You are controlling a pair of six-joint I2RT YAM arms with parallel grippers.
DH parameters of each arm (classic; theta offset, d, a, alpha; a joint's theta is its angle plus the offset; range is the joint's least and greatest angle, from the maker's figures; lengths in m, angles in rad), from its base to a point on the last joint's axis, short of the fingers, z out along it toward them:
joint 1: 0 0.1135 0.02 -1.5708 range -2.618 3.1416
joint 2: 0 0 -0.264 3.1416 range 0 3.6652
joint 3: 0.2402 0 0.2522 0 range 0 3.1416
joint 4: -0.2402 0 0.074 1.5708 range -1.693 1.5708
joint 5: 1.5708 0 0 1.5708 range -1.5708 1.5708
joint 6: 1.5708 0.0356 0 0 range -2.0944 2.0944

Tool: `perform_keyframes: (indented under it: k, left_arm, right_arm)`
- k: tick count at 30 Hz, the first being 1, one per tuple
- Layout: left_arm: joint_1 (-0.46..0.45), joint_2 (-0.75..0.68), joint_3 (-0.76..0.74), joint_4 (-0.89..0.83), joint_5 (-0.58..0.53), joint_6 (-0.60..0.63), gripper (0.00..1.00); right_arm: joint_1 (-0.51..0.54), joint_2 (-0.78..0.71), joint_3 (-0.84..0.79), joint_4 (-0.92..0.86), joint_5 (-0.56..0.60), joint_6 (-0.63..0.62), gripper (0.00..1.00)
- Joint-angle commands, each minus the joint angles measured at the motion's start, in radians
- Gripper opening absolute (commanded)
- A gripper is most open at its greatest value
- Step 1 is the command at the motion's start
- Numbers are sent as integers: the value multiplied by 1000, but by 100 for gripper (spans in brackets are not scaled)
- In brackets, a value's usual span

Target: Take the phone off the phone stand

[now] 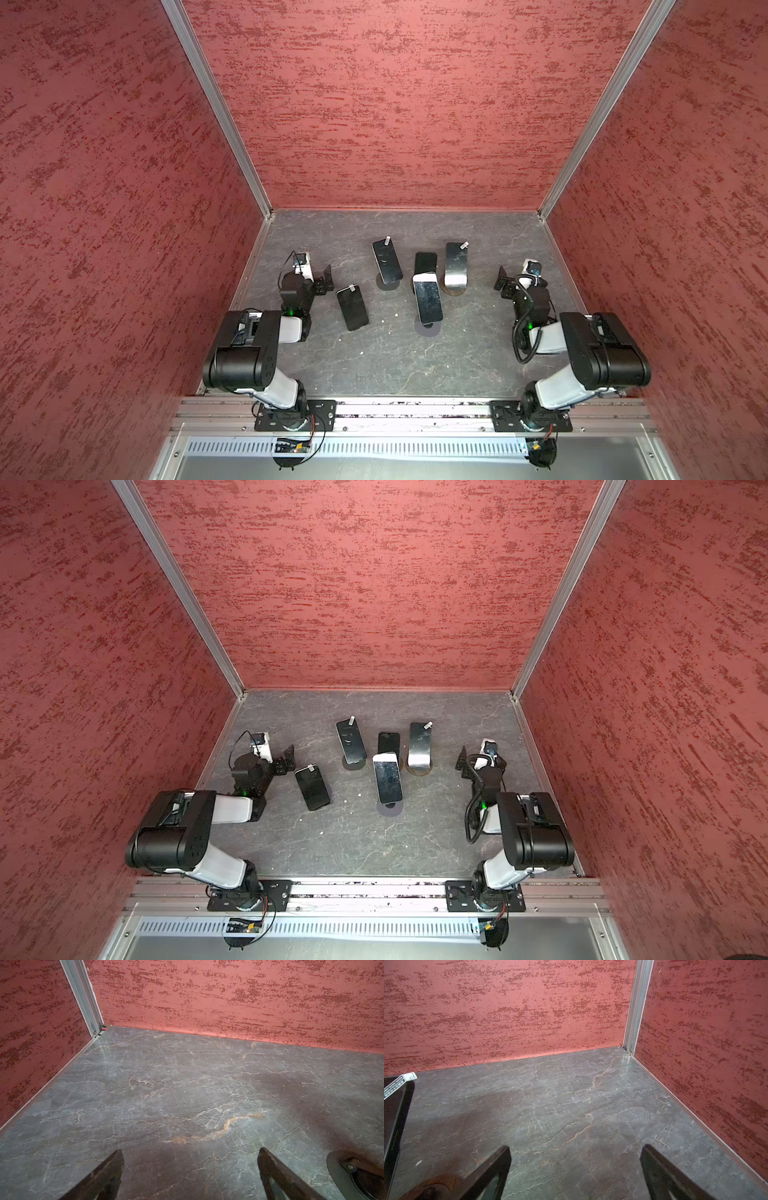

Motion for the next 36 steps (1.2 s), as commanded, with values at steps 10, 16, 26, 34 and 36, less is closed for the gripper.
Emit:
perform_keyframes:
  k: [10,16,26,34,36]
  left_arm:
    - [6,-7,18,-3,8,11,100]
    - [6,-7,17,-3,8,11,99]
    - [13,-8,16,-3,22,6,100]
    - [2,-92,-48,44,-30,1,100]
    - [3,-184,-41,-67,-67,-20,99]
  right_arm:
    - [-6,-10,22,7,-16,-11,99]
    - [-6,-10,22,7,-16,-10,99]
    - [-6,-10,22,4,-16,-10,99]
    - [-5,-81,42,-87,33,8,99]
    - [-5,-145,75,-200,46,16,99]
